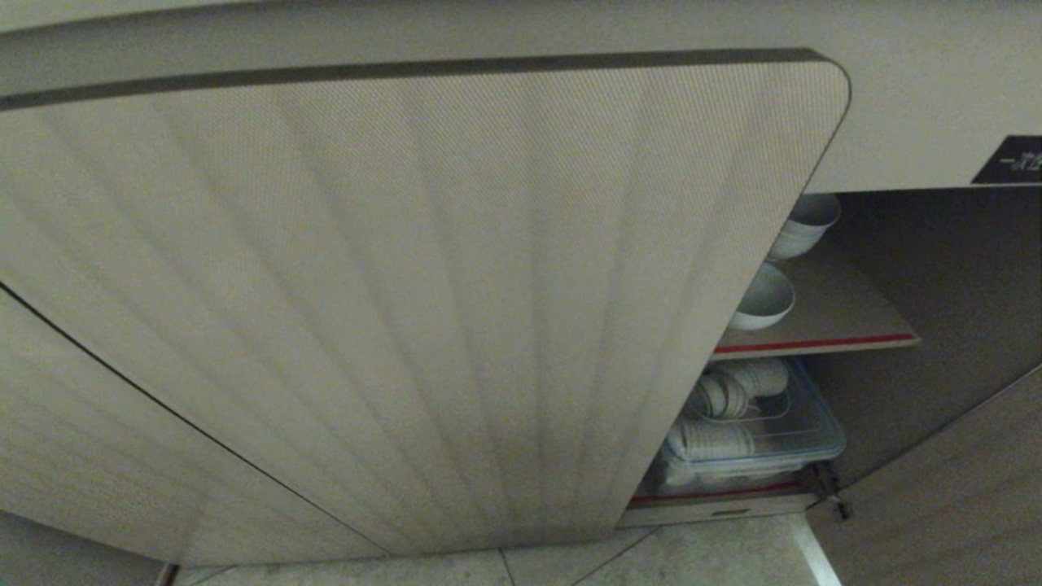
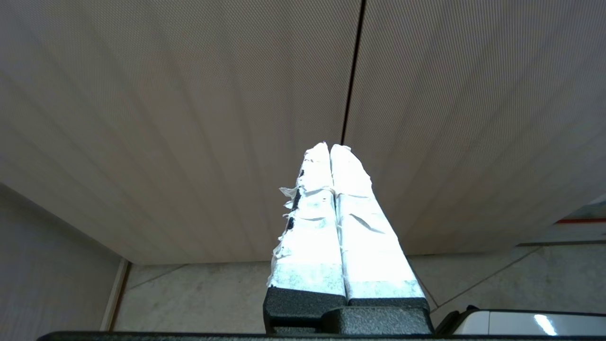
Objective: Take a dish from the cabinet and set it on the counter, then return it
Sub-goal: Close the cabinet door
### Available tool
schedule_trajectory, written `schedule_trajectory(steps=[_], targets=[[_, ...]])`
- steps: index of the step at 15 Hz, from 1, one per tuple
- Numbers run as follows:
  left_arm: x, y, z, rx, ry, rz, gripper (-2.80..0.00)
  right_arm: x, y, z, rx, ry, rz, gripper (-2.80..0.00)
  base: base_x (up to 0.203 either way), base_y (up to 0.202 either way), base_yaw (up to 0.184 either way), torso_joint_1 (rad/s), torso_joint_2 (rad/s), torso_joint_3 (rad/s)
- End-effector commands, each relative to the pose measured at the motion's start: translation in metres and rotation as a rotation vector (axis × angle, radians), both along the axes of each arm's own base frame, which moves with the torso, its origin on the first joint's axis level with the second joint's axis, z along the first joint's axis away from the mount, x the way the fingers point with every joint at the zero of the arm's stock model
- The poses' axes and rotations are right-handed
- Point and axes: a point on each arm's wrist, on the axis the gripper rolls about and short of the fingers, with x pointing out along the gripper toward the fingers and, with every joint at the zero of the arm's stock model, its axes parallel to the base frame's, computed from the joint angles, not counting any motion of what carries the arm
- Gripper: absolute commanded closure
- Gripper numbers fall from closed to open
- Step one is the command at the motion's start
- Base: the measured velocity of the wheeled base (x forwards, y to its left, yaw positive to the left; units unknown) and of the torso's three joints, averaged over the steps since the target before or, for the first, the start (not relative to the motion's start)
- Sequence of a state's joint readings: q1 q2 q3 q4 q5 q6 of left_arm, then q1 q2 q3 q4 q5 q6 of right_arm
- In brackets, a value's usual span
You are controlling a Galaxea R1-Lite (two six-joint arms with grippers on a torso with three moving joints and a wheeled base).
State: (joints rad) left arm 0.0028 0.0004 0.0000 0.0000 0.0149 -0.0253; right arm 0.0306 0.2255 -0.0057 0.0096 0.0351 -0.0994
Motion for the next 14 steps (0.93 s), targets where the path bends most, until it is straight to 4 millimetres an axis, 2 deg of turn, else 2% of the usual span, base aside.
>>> schedule_trajectory(steps=[1,5,14], targets=[[0.0,0.0,0.0,-0.001,0.0,0.001,0.0,-0.0087,0.0001,-0.0015,0.004,-0.102,-0.016,0.0,0.0,0.0,0.0,0.0,0.0,0.0],[0.0,0.0,0.0,-0.001,0.0,0.001,0.0,-0.0172,0.0002,-0.003,0.005,-0.235,-0.019,0.0,0.0,0.0,0.0,0.0,0.0,0.0],[0.0,0.0,0.0,-0.001,0.0,0.001,0.0,-0.0173,0.0001,-0.003,0.028,-0.234,-0.025,0.0,0.0,0.0,0.0,0.0,0.0,0.0]])
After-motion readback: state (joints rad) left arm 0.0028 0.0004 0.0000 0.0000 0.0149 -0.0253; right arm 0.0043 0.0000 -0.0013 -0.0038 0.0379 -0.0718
